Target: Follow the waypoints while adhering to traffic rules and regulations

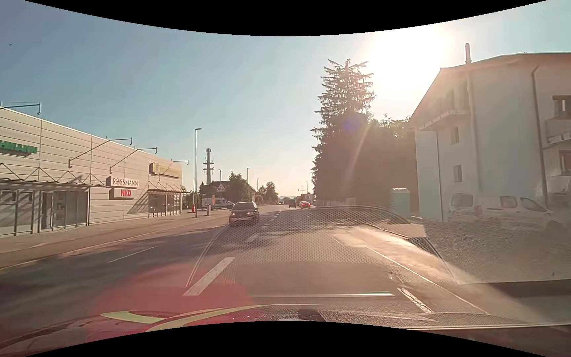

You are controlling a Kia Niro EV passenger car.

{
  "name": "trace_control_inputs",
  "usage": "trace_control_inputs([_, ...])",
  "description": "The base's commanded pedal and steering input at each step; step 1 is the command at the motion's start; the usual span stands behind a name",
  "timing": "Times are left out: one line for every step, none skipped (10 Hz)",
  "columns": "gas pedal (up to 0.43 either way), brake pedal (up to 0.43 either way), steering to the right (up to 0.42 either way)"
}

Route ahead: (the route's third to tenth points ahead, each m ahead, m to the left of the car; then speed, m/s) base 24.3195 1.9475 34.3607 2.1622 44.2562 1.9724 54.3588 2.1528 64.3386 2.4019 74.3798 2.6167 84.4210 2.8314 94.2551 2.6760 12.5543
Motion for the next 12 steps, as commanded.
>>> trace_control_inputs([0.067, 0.000, -0.002])
trace_control_inputs([0.059, 0.000, -0.002])
trace_control_inputs([0.059, 0.000, -0.002])
trace_control_inputs([0.059, 0.000, -0.002])
trace_control_inputs([0.047, 0.000, -0.002])
trace_control_inputs([0.047, 0.000, -0.002])
trace_control_inputs([0.047, 0.000, -0.002])
trace_control_inputs([0.047, 0.000, -0.002])
trace_control_inputs([0.047, 0.000, -0.002])
trace_control_inputs([0.039, 0.000, -0.002])
trace_control_inputs([0.039, 0.000, -0.002])
trace_control_inputs([0.000, 0.000, -0.002])
